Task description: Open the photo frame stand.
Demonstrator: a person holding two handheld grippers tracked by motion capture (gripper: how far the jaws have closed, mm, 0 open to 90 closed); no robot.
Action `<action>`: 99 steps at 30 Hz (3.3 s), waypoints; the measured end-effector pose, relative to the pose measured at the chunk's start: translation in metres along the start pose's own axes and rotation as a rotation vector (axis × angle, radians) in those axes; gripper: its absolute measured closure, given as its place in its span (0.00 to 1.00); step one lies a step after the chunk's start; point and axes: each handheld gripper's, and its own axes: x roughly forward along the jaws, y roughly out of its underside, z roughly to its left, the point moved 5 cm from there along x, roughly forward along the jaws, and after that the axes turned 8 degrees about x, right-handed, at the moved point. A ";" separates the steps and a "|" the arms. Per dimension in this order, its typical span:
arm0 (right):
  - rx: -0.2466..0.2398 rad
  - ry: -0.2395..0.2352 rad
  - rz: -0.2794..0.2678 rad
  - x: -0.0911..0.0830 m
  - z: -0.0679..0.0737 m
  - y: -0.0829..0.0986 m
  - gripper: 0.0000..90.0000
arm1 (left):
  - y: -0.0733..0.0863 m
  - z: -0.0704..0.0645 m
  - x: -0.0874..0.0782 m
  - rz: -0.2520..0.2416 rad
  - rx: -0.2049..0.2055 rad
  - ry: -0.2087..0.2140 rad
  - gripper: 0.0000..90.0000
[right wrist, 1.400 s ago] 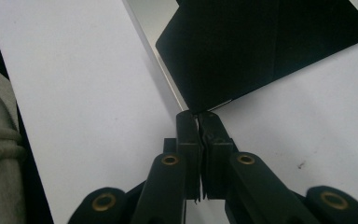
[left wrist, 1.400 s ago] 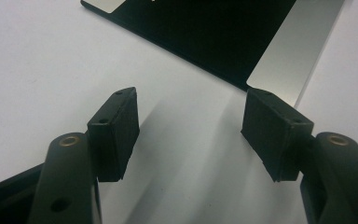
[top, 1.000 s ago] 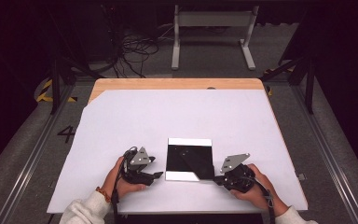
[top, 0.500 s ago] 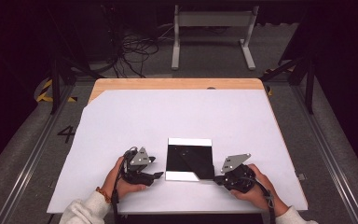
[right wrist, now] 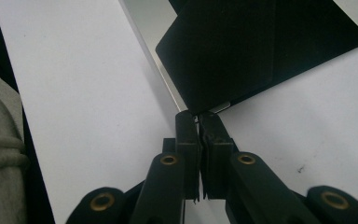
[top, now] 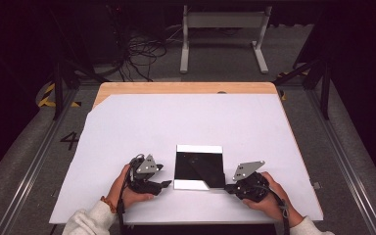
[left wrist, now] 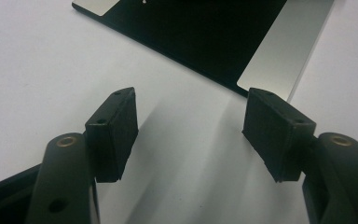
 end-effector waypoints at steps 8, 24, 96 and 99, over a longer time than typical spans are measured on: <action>0.006 0.001 -0.029 -0.002 0.000 -0.002 0.97 | -0.001 -0.001 0.001 0.001 0.007 0.007 0.39; 0.006 0.008 -0.119 -0.010 0.002 -0.008 0.97 | 0.000 -0.002 0.001 0.003 0.004 0.014 0.39; 0.067 -0.043 -0.325 -0.025 -0.001 -0.032 0.55 | -0.002 -0.001 0.000 -0.002 0.012 0.012 0.38; 0.089 -0.057 -0.323 -0.024 -0.003 -0.030 0.53 | -0.002 -0.001 0.000 0.006 0.018 0.007 0.38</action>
